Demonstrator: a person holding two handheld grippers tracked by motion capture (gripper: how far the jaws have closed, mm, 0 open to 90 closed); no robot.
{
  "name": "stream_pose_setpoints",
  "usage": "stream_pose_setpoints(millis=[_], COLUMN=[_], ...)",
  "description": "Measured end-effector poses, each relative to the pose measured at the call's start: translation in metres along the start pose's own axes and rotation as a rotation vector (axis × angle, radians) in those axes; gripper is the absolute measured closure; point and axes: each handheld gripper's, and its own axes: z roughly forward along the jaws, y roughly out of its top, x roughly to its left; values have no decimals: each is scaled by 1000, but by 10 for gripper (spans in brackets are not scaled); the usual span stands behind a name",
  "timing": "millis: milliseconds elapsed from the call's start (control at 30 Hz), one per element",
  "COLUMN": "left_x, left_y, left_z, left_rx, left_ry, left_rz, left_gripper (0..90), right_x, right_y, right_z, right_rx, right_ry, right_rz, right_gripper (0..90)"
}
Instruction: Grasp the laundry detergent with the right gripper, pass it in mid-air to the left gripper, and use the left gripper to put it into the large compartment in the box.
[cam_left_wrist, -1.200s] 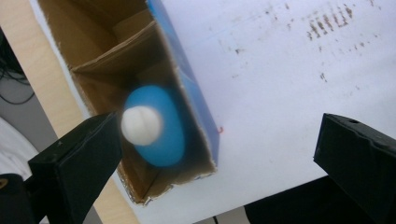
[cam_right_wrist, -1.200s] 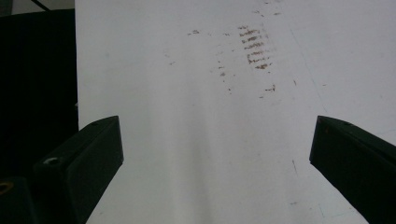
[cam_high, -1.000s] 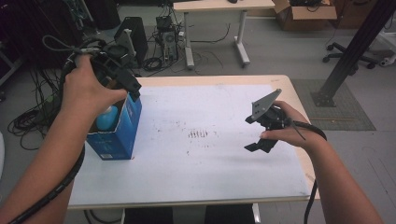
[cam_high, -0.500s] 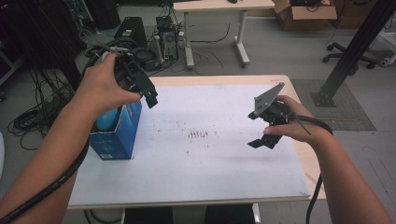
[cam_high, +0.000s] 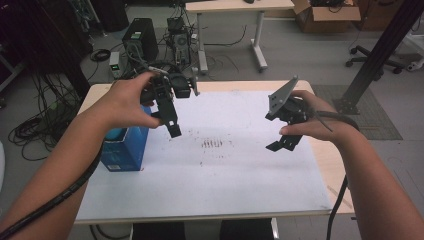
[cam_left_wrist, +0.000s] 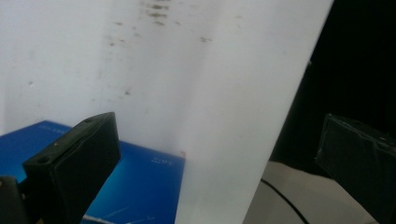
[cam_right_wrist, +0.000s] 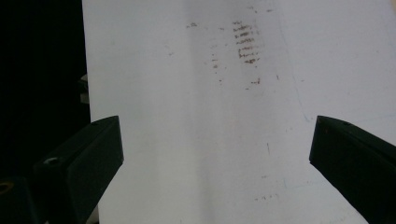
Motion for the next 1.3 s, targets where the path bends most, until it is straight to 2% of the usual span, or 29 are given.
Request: stream_pose_setpoints(millis=[67, 133, 333, 500, 600, 833, 1033, 1200, 1300], left_x=[-5, -9, -9, -5, -3, 12, 17, 21, 22], left_y=[0, -1, -2, 2, 6, 13, 15, 12, 10], left_z=[5, 10, 25, 30, 31, 31, 34, 33, 33], left_rx=[10, 27, 53, 62, 66, 55, 45, 42, 39], left_ry=[-22, -21, -33, -35, -31, -44, -55, -59, -62], left_rz=[46, 76, 99, 100, 101, 95, 94, 88, 81], left_gripper=[1, 2, 2, 2, 2, 2, 2, 2, 2], right_x=[0, -1, -7, -10, -13, -21, -28, -35, -37], right_y=[3, 4, 1, -2, -2, -3, 1, 5, 6], right_z=[1, 1, 0, -1, -1, 3, 4, 6, 6], right_rx=[17, 37, 114, 148, 151, 154, 186, 259, 278], right_ry=[6, 12, 11, 7, 4, 22, 26, 26, 31], right_rz=[-6, -9, 1, -4, -5, -10, -19, -33, -40], right_gripper=[29, 29, 32, 32, 33, 33, 33, 34, 35])
